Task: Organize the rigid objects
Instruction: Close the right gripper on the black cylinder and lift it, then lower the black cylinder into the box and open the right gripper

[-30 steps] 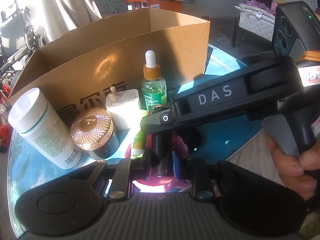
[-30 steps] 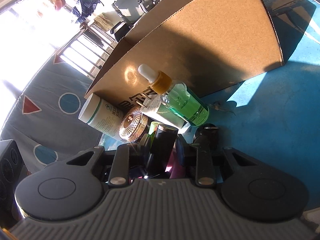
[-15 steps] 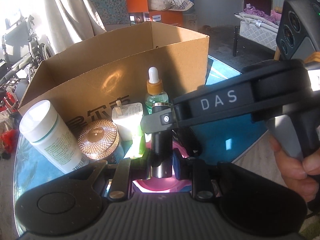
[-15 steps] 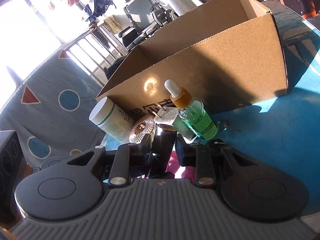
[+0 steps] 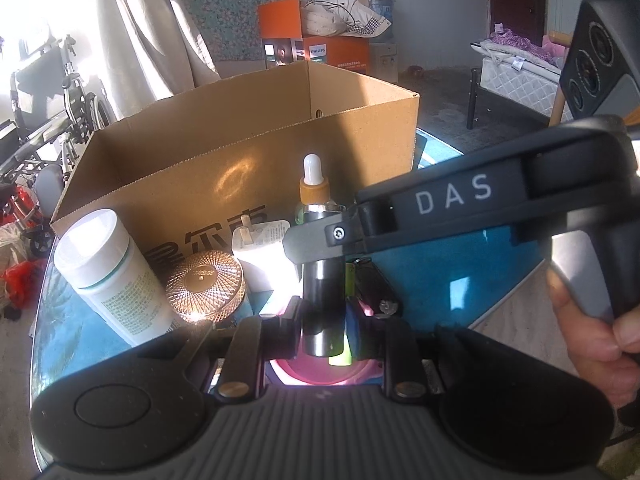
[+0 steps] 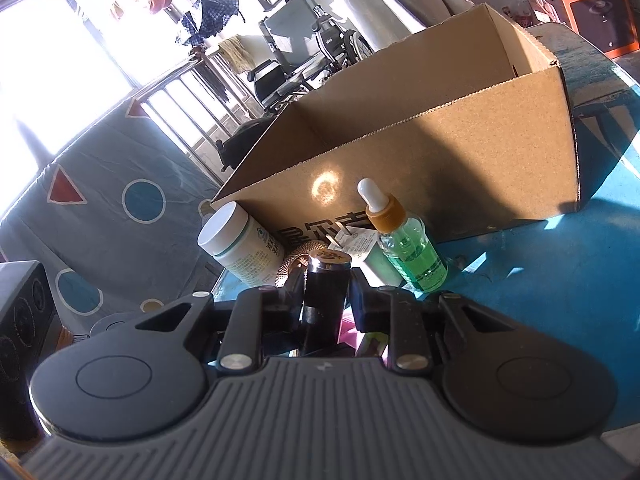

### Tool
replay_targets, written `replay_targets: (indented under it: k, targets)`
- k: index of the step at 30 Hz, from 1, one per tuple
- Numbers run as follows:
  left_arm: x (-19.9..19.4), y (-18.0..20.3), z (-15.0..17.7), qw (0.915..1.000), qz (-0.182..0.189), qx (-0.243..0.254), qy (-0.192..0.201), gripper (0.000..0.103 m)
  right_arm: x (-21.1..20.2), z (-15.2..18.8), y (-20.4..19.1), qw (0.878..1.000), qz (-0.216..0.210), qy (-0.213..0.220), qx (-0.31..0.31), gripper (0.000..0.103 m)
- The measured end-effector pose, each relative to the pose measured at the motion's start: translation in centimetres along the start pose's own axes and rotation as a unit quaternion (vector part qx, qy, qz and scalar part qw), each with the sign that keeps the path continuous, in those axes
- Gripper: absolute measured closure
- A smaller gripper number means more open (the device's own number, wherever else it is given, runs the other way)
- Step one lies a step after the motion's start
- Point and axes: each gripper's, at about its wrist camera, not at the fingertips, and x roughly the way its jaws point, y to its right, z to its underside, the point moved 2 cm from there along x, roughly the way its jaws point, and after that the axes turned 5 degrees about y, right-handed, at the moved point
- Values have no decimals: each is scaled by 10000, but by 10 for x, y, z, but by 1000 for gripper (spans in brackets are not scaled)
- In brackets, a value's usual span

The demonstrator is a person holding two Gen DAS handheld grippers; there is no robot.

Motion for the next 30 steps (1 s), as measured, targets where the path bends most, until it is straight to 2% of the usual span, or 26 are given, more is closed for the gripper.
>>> replay_targets:
  k: [4,9,12,16,19,23,27,30]
  targets:
    - [-11,-3,-6,9999,-56,-68,147,80,-8,-6,-20,9993,48,71,-350,82]
    - [-33,-18,-27,9982,-154,-354,455,80,-20,-25,-51,9964,-94,273,-798,82]
    - [-47,-33,-45,9962,-312,-444,684,80,-23,-53,-71,9936,-379,378,-999,82]
    - [-56,-63,-81,9925,-475,-733,851,80,-11,-98,-89,9920,-745,257,-983,82]
    - [-50,-93,-109,9898,-455,-1084,808,80,16,-142,-93,9925,-1033,-66,-649,82]
    - [-25,-133,-133,9876,-419,-1426,514,80,76,-196,-78,9888,-1235,-821,137,82]
    - [20,-166,-141,9845,-331,-1723,-29,80,137,-216,-55,9809,-1035,-1487,709,82]
    - [55,-185,-139,9796,-283,-1926,-496,80,183,-211,-33,9712,-718,-2017,1043,82]
